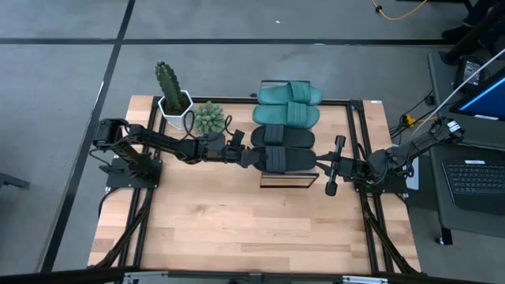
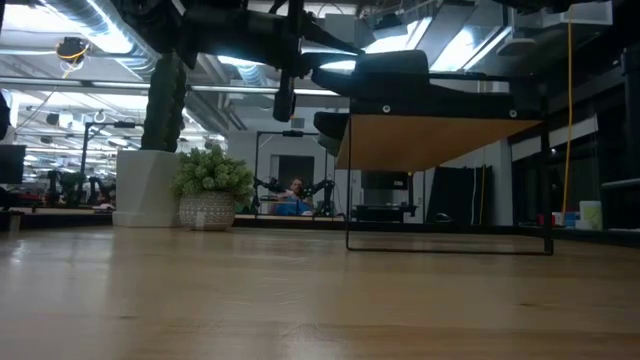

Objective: Pick and place slides into the shelf
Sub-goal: Put the black slide on the shelf

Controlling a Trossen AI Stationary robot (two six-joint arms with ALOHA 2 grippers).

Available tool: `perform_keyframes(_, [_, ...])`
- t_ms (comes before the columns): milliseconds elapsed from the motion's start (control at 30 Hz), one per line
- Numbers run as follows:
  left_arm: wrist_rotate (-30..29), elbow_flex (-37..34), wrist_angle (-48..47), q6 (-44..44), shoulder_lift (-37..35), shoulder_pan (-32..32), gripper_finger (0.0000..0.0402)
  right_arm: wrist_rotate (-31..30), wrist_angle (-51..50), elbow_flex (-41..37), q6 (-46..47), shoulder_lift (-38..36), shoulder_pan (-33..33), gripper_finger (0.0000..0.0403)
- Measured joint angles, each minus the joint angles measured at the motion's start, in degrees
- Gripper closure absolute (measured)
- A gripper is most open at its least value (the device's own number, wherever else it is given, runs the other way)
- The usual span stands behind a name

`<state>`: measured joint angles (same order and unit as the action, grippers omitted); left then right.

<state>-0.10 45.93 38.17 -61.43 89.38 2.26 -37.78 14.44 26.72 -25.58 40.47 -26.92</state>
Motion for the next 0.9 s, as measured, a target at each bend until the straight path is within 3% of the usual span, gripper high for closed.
perform_keyframes(900, [0.05,0.07,-4.78,1.68,-0.03,0.61,0.039,0.02,-0.11,0.0,0.02,0.0,0.0,0.0375])
